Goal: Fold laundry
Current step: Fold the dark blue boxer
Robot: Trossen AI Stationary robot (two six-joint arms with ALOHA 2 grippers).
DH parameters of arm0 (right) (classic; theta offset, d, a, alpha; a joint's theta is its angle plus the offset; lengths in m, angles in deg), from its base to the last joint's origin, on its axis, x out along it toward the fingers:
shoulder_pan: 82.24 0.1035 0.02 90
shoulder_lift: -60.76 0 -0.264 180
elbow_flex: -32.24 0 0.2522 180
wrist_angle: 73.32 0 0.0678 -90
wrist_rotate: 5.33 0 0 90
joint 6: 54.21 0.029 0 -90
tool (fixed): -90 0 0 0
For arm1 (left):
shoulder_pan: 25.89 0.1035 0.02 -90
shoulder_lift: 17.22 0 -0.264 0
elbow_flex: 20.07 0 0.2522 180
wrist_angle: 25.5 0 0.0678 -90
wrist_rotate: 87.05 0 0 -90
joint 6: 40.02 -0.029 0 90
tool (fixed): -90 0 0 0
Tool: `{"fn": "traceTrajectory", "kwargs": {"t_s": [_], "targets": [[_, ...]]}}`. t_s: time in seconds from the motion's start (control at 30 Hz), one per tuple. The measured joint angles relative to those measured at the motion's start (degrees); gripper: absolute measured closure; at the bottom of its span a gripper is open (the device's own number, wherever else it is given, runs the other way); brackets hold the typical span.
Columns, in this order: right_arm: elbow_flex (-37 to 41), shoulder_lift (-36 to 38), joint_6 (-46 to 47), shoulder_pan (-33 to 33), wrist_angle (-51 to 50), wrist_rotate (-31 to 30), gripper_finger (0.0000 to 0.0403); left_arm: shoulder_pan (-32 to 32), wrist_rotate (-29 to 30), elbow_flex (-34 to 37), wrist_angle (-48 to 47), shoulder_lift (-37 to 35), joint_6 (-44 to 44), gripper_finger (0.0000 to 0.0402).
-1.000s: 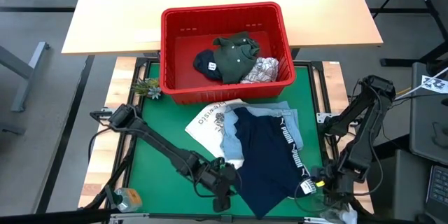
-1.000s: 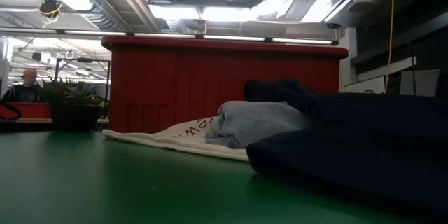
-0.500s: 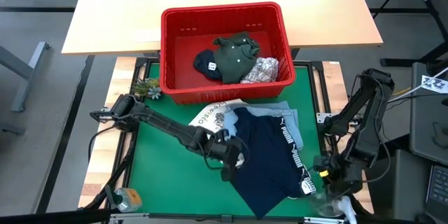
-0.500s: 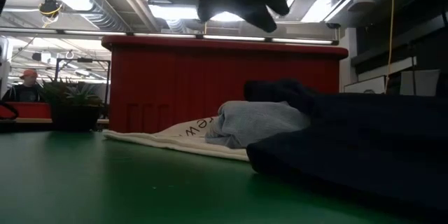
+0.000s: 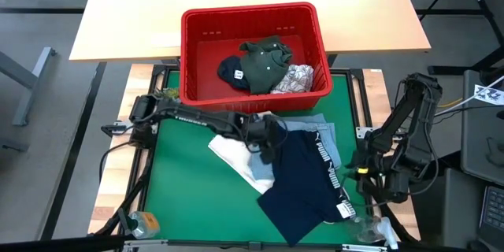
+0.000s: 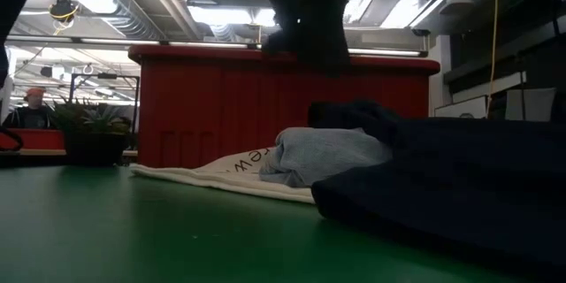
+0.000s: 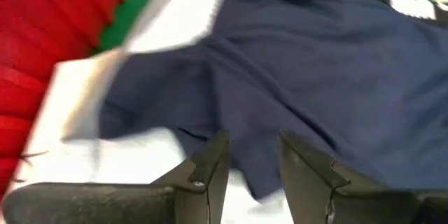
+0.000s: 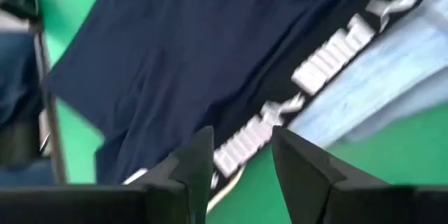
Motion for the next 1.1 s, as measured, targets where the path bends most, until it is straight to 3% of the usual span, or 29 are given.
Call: {"fn": "traceTrajectory", "kwargs": {"t_s": [0.23,0.5,0.7,1.1], "targets": [[0.0,-0.05,-1.11,0.0,-0.07,-6.13,0.0256,1.6,-0.93,0.0,1.15,1.57,0.48,0.029],[0.02,-0.09,-6.78,-6.61,0.88,-6.07,0.0256,1.21,-0.8,-0.02,3.41,4.55,0.64,0.0291],[0.02,-0.29,-15.55,-14.19,1.59,-3.27,0.0256,1.72,-0.7,-0.09,3.15,5.39,0.6,0.0291],[0.02,-0.31,-34.67,-26.7,9.75,4.29,0.0256,2.03,-6.57,-0.02,3.58,8.26,-1.1,0.0305]]}}
